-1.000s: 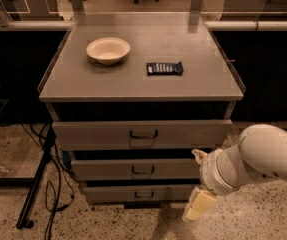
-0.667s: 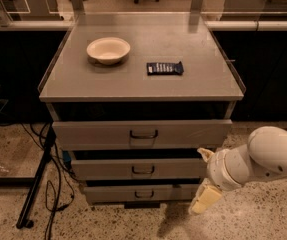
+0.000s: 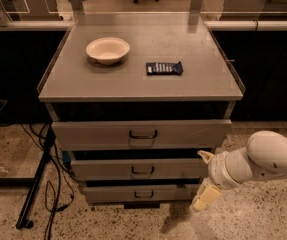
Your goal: Open middle drawer
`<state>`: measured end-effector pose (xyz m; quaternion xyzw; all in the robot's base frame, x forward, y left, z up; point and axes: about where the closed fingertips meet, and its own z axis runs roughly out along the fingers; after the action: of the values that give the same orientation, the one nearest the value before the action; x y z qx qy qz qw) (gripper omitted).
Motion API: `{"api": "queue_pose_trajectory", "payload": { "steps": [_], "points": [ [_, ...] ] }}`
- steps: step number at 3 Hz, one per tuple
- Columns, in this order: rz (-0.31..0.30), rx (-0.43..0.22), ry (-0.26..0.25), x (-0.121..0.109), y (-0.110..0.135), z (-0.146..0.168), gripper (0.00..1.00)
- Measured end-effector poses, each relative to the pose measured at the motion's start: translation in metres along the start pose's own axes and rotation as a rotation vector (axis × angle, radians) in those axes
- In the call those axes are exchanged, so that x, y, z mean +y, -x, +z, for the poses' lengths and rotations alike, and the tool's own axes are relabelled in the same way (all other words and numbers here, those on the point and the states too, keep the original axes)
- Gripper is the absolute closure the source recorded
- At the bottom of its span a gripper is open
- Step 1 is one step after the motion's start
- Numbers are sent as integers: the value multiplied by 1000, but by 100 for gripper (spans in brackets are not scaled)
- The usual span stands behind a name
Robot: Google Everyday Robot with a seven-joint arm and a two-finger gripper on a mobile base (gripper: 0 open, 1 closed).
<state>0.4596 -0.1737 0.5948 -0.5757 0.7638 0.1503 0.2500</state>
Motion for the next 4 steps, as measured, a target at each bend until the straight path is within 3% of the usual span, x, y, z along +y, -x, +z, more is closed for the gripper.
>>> {"api": "queue_pose_trajectory", "payload": {
  "steps": [1,2,4],
  "points": [
    [-17,-11,28,-4,7,57,0],
    [-29,-22,42,-7,13,92,0],
    [-35,-31,-3,-17,-2,142,0]
  ]
}}
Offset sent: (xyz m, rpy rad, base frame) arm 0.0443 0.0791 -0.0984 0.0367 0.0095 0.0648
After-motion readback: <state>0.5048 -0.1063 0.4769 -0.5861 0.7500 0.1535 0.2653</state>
